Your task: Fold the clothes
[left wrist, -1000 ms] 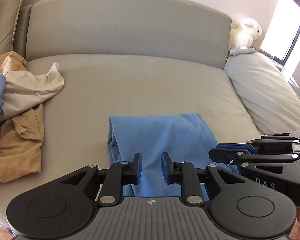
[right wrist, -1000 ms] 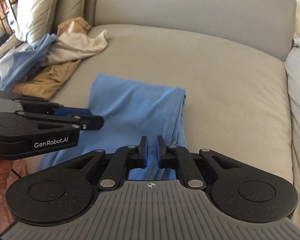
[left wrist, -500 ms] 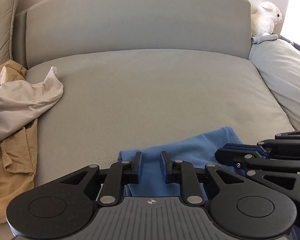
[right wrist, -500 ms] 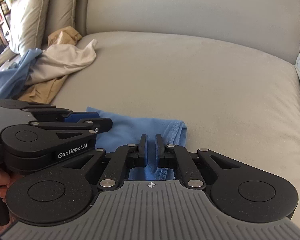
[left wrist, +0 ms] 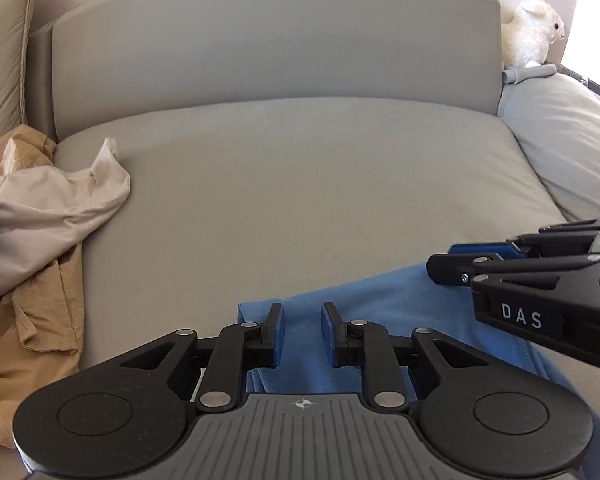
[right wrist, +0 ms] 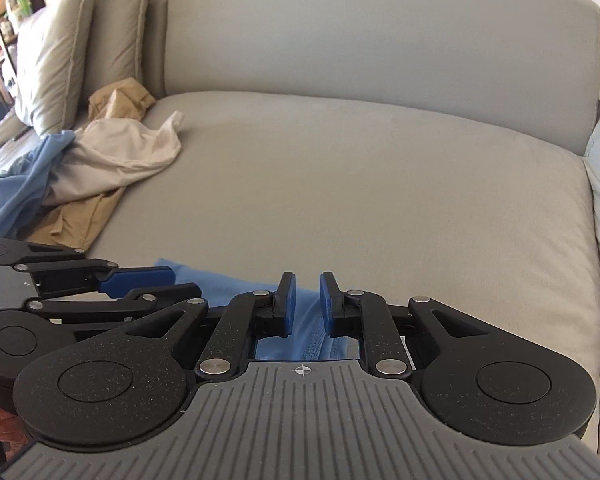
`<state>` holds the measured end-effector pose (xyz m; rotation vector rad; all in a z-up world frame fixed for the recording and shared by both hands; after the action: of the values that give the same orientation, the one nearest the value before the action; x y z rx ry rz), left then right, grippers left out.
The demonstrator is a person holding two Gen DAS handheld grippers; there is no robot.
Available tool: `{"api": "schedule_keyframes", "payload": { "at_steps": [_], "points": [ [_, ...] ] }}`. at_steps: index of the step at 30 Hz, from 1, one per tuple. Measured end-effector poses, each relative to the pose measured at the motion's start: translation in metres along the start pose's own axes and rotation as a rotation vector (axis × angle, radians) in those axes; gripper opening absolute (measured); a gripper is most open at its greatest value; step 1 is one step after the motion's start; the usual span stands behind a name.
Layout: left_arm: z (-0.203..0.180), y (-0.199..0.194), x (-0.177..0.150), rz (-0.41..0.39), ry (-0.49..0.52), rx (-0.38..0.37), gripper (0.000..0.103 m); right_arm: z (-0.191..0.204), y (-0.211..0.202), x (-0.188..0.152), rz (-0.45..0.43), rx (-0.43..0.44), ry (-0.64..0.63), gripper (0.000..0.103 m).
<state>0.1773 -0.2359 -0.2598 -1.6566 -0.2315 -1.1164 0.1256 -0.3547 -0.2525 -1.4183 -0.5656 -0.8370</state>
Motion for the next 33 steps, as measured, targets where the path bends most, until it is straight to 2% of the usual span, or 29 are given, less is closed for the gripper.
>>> {"api": "schedule_keyframes", "payload": {
  "at_steps": [1,5,8,11,13,16,19,21,24,28,33],
  "points": [
    [0.002,0.002,0.002,0.007,-0.013,-0.002,0.022,-0.002,0.006,-0.005,0.027,-0.013,0.000,0.019],
    [0.011,-0.015,0.010,-0.004,-0.046,-0.022,0.022,-0.005,-0.004,0.003,0.020,-0.001,0.030,0.019],
    [0.014,-0.044,0.012,-0.032,-0.059,-0.038,0.021,-0.008,-0.035,0.008,-0.014,0.037,0.057,0.021],
    [0.004,-0.071,0.005,-0.041,-0.074,-0.086,0.021,-0.002,-0.062,0.004,-0.026,0.084,0.063,0.022],
    [-0.011,-0.084,-0.007,-0.044,-0.061,-0.093,0.021,0.007,-0.078,-0.001,-0.030,0.112,0.050,0.022],
    [-0.024,-0.079,-0.027,-0.005,-0.023,-0.060,0.022,0.021,-0.083,-0.018,-0.013,0.072,-0.043,0.021],
    [-0.033,-0.061,-0.047,0.026,0.062,-0.043,0.023,0.019,-0.061,-0.045,0.110,0.019,-0.061,0.020],
    [-0.038,-0.065,-0.043,0.025,0.107,-0.032,0.021,0.019,-0.061,-0.051,0.092,0.007,-0.078,0.019],
    [-0.034,-0.081,-0.034,0.041,0.036,-0.059,0.020,0.023,-0.081,-0.041,0.079,0.018,-0.087,0.021],
    [-0.034,-0.101,-0.033,0.069,0.017,-0.040,0.020,0.028,-0.115,-0.034,0.044,0.039,-0.090,0.022],
    [-0.042,-0.128,-0.036,0.069,0.011,-0.060,0.020,0.038,-0.146,-0.036,0.041,0.058,-0.076,0.022]
  ]
}}
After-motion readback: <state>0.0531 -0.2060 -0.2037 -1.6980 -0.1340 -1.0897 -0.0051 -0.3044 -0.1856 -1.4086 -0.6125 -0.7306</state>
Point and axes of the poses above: each gripper's, at about its wrist camera, not at the fingertips, and y roughly the way its jaws point, z to its left, x to its top, the point moved 4 cm from there along y, roughly the way its jaws point, and after that the axes turned 11 degrees about -z, right-handed, at the moved point
